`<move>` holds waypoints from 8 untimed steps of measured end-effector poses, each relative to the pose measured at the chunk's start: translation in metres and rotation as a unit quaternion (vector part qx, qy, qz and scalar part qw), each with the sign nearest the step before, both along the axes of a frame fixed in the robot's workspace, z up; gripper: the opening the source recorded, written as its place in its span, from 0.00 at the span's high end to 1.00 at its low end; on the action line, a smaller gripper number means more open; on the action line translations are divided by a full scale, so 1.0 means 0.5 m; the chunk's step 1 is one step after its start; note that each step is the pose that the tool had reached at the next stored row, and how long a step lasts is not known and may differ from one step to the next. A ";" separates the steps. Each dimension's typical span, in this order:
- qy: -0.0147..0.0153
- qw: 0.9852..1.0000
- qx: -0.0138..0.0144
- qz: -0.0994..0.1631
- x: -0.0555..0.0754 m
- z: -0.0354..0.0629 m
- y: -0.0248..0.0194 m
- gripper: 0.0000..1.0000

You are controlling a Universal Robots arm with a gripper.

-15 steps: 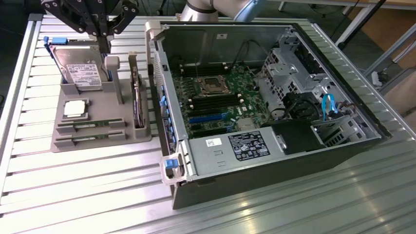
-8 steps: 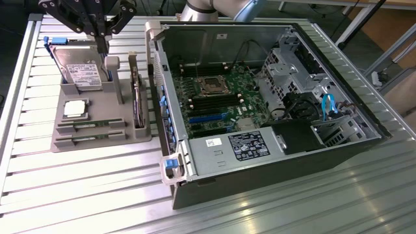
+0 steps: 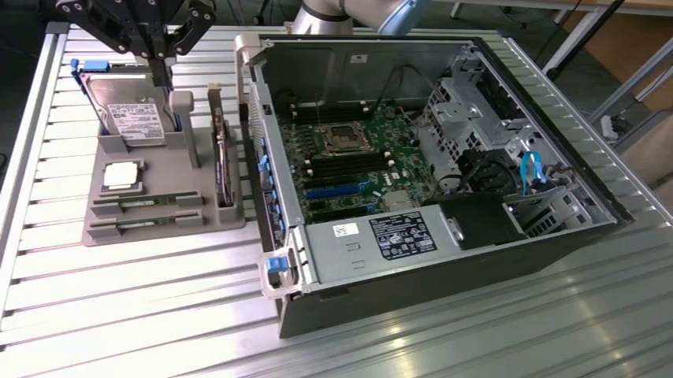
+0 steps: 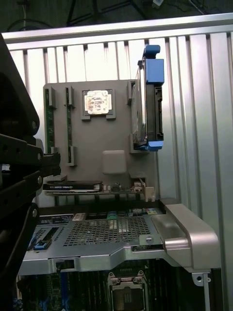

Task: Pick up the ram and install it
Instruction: 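Reach for the ram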

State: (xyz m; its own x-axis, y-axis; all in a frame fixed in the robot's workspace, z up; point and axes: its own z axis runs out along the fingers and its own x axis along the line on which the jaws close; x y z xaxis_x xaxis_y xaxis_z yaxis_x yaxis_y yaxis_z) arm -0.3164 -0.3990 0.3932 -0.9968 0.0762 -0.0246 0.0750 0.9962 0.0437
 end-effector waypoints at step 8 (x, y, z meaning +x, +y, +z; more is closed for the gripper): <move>0.000 1.000 0.000 0.000 -0.012 0.000 0.0001 0.90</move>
State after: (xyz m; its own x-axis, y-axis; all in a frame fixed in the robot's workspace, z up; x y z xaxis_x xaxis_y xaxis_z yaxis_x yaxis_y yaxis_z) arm -0.3225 -0.3989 0.3932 -0.9968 0.0762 -0.0246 0.0751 0.9962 0.0436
